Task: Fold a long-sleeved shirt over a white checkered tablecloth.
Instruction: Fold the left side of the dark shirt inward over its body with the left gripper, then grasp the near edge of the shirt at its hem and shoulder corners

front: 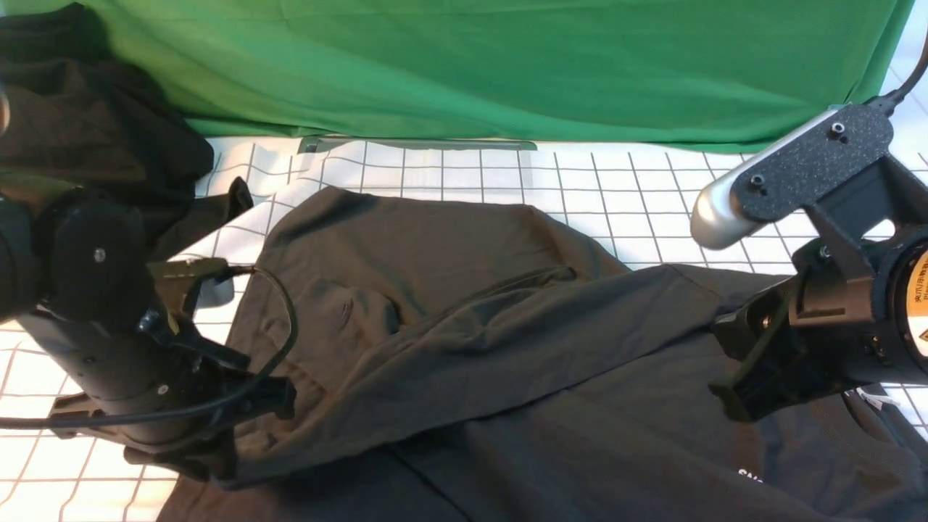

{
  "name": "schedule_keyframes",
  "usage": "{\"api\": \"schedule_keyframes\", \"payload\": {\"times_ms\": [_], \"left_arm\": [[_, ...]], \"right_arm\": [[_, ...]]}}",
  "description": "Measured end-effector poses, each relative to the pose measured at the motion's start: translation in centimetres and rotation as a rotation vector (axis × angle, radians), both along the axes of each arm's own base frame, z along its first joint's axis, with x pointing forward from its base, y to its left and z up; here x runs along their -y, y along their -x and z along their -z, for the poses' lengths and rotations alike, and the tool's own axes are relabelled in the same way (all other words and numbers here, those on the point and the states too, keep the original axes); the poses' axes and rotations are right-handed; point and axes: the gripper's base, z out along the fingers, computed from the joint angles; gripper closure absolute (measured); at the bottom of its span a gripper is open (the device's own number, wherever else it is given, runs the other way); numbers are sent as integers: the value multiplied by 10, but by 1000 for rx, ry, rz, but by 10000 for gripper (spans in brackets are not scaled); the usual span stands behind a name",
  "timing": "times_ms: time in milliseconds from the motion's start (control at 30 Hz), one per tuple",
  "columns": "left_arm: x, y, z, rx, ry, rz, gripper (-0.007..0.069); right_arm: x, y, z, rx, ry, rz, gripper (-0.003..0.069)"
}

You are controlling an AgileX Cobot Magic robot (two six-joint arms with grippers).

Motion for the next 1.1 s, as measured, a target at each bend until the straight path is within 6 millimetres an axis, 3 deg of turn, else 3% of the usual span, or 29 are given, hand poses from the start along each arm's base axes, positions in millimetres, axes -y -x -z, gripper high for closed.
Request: {"api": "schedule_keyframes", "payload": {"times_ms": [200, 333, 433, 467, 567, 667, 700, 833, 1000, 1100], "left_arm": [[9, 13, -3, -114, 99, 68, 208], [6, 29, -14, -183, 99, 95, 137], [3, 33, -26, -104, 108, 86, 134], [0, 29, -35, 21, 99, 62, 144], [-6, 18, -40, 162, 58, 24, 195], [-11, 5, -29, 169, 11, 9, 273], [-12, -5, -15, 134, -26, 43, 342], [-8, -23, 12, 67, -74, 189, 409], [-5, -38, 33, 20, -114, 259, 383], [-6, -45, 40, 43, -140, 285, 309]], "right_arm": [[14, -10, 1, -9, 4, 85, 418], [20, -13, 1, -13, 6, 114, 418], [20, -14, 1, -9, 2, 116, 417], [19, -15, 0, 1, -9, 111, 417], [18, -16, -2, 17, -25, 102, 417], [17, -16, -2, 21, -30, 101, 417], [17, -16, -2, 21, -30, 101, 417], [17, -16, -2, 19, -30, 102, 417], [18, -16, -1, 14, -25, 104, 417], [18, -16, -1, 12, -23, 106, 417]]}}
